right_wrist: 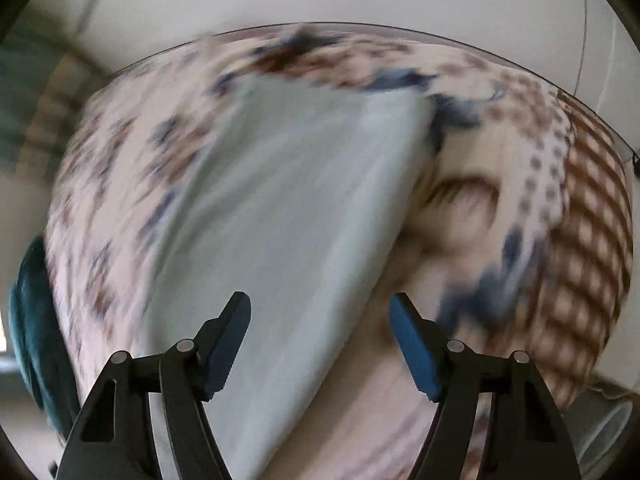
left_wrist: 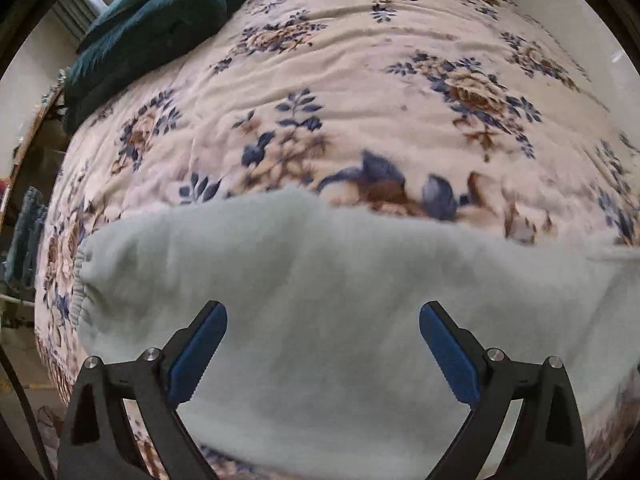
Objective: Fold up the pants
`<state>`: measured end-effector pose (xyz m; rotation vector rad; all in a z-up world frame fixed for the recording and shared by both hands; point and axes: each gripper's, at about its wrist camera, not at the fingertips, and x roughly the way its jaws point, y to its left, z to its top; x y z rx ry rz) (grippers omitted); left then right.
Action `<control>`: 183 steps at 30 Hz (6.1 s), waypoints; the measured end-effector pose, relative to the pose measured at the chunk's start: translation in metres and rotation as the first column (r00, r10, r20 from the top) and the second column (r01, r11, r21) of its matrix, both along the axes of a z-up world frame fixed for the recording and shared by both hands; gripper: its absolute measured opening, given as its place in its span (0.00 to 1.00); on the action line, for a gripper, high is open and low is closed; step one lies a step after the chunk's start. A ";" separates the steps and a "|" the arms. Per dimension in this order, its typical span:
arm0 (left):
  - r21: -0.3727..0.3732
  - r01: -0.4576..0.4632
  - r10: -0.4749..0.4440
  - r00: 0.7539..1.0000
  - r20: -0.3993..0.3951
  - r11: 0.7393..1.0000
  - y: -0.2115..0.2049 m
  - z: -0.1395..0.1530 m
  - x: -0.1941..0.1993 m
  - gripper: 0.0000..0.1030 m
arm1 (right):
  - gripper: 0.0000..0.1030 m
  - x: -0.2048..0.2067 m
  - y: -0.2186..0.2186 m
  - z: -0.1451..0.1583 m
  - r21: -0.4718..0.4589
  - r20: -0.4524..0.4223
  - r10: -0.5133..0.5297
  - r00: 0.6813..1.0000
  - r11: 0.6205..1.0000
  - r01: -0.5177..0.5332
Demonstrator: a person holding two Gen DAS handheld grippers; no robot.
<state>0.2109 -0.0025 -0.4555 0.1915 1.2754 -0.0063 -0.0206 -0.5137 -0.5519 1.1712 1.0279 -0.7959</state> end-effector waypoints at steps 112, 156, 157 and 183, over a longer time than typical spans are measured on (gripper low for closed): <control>-0.302 -0.143 0.080 0.974 -0.212 0.942 0.153 0.010 -0.021 0.96 | 0.85 0.131 0.412 0.130 -0.168 -0.026 0.794 0.607 0.595 -0.786; -0.650 -0.199 -0.051 0.937 -0.344 0.733 0.088 -0.030 0.027 0.65 | 0.84 0.131 0.265 0.069 0.050 0.141 0.629 0.764 0.767 -0.640; -0.666 -0.211 -0.047 0.936 -0.348 0.715 0.093 -0.028 0.021 0.65 | 0.84 0.131 0.264 0.068 0.057 0.143 0.621 0.771 0.773 -0.632; -0.530 -0.089 -0.077 0.956 -0.282 0.844 0.084 -0.042 -0.007 0.04 | 0.77 0.123 0.263 0.047 0.055 0.039 0.661 0.749 0.747 -0.662</control>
